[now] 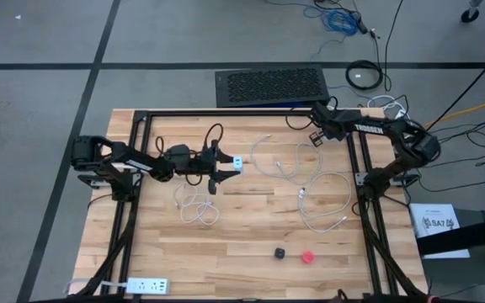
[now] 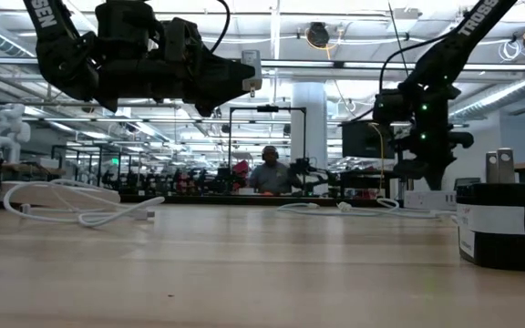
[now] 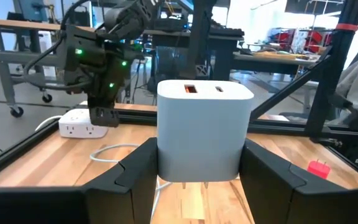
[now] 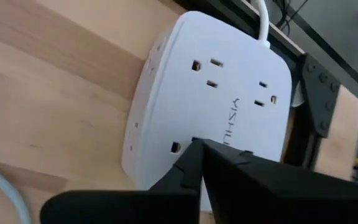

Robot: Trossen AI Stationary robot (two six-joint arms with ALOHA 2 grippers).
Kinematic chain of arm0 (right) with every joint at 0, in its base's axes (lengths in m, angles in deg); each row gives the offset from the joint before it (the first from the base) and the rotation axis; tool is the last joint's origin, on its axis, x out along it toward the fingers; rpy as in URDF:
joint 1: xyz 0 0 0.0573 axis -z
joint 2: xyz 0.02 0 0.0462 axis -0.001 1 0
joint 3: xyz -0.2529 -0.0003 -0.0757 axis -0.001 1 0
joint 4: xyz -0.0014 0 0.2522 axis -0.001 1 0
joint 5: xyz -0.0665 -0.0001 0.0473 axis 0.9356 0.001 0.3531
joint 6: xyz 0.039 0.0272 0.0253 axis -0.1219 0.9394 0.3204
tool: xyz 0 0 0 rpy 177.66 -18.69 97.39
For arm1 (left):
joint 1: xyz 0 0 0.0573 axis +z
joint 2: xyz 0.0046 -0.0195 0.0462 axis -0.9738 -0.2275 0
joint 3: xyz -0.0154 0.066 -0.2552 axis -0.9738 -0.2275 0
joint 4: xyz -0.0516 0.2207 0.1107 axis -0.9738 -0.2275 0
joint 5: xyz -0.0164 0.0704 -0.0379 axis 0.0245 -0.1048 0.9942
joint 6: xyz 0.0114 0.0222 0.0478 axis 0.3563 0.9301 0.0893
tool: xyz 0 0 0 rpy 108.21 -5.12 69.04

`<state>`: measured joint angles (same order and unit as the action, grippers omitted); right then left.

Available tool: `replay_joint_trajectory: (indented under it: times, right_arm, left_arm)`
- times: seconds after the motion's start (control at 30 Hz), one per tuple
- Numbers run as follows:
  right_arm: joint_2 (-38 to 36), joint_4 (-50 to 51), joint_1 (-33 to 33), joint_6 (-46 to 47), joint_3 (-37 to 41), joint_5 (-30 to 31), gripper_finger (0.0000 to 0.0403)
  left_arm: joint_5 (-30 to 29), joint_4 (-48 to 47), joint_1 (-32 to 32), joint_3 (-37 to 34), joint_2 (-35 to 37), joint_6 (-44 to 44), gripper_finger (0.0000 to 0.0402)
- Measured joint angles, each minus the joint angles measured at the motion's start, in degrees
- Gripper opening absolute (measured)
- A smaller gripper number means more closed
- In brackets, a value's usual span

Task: Insert USB
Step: Insert the white charger adapter into the white outlet extension

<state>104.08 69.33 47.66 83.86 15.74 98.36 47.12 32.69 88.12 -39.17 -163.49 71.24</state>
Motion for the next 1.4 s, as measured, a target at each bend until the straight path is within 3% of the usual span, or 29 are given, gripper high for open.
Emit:
replay_joint_trajectory:
  times: [0.63, 0.87, 1.23, 1.4]
  right_arm:
    - [0.28, -12.77, -21.5, 11.02, 0.44, -15.19, 0.0]
    - [-2.87, -13.77, -25.07, 10.23, -0.9, -17.58, 0.0]
    - [-3.87, -3.32, -23.79, 16.05, -1.74, -5.04, 0.0]
    - [-1.23, -4.6, -23.06, 20.85, -1.78, -0.05, 0.0]
  left_arm:
    - [-1.3, 0.0, 0.02, -0.02, 0.0, -0.17, 0.0194]
    - [-1.5, -0.27, 0.02, -0.02, 0.0, -0.2, 0.0194]
    - [-2.88, -3.54, 0.09, 0.0, 0.0, 0.31, 0.0194]
    - [-2.93, -3.87, 0.64, 0.0, 0.0, 0.46, 0.0194]
